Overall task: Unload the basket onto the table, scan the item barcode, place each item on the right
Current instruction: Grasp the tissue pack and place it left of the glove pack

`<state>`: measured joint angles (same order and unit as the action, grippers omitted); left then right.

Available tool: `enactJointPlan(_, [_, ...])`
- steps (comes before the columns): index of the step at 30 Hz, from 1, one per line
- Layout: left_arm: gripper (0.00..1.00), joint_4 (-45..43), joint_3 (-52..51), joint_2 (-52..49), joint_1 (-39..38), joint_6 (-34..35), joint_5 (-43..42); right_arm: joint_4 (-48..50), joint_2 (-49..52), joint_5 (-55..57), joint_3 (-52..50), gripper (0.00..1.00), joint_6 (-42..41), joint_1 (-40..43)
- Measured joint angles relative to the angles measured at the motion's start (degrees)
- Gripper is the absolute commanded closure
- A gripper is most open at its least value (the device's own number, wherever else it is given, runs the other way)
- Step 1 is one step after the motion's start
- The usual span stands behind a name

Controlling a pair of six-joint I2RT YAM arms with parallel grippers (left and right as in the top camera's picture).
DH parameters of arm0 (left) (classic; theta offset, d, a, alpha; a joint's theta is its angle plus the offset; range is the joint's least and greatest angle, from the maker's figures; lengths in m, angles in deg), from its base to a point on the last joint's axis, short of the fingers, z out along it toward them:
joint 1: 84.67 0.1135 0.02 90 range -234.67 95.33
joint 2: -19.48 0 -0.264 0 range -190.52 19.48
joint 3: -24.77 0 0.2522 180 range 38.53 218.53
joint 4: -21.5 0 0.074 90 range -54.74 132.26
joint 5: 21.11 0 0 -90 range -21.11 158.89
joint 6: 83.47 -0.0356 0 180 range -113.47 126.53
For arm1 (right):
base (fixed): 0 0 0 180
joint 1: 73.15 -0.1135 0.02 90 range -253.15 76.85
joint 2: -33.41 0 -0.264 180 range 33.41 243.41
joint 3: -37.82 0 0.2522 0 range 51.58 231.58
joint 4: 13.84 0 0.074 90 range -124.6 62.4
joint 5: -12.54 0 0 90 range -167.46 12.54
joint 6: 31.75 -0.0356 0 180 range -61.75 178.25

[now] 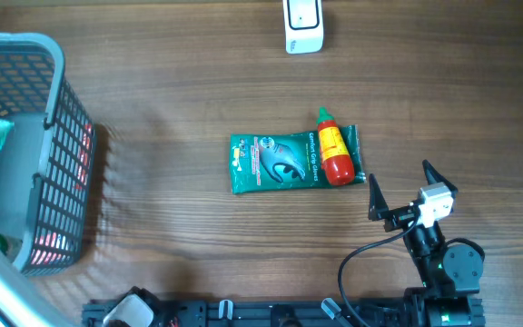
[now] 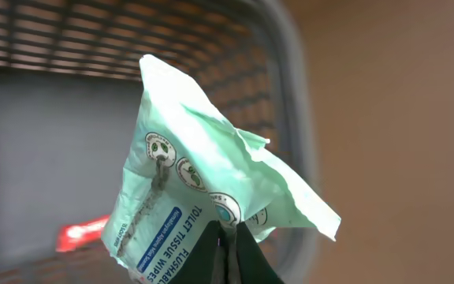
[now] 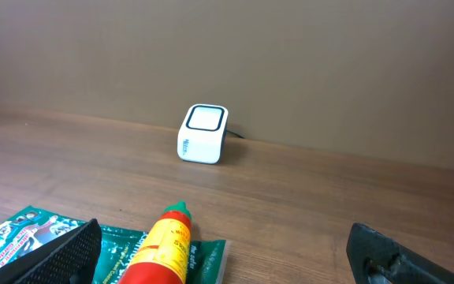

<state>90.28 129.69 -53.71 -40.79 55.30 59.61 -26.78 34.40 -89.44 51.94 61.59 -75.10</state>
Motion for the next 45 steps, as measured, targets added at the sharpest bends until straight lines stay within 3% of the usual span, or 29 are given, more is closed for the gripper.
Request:
enactJointPlan(3, [0.96,-1.9,0.0,3.4,-1.6,0.0,-4.0,0.0,0.0,0.0,0.0,0.0,0.0,0.0])
enactJointPlan(10, [0.96,-2.5,0.0,7.0,-20.8,0.0,-7.7,0.0,0.0,0.0,0.0,0.0,0.0,0.0])
enactJointPlan(20, [0.96,5.9,0.0,1.1,-50.1,0.0,6.5,0.0,0.0,0.0,0.0,0.0,0.0,0.0])
enactJointPlan(26, [0.96,8.1,0.0,-8.7,-60.6,0.0,10.2,0.0,0.0,0.0,0.0,0.0,0.0,0.0])
enactJointPlan(34, [0.96,11.0,0.0,-26.5,-68.7,0.0,11.0,0.0,0.0,0.0,0.0,0.0,0.0,0.0])
enactJointPlan(43, [0.96,11.0,-0.1,-38.8,-70.4,0.0,11.0,0.0,0.0,0.0,0.0,0.0,0.0,0.0])
enactJointPlan(45, [0.83,10.8,-0.6,-40.3,-70.9,0.0,11.1,0.0,0.0,0.0,0.0,0.0,0.0,0.0])
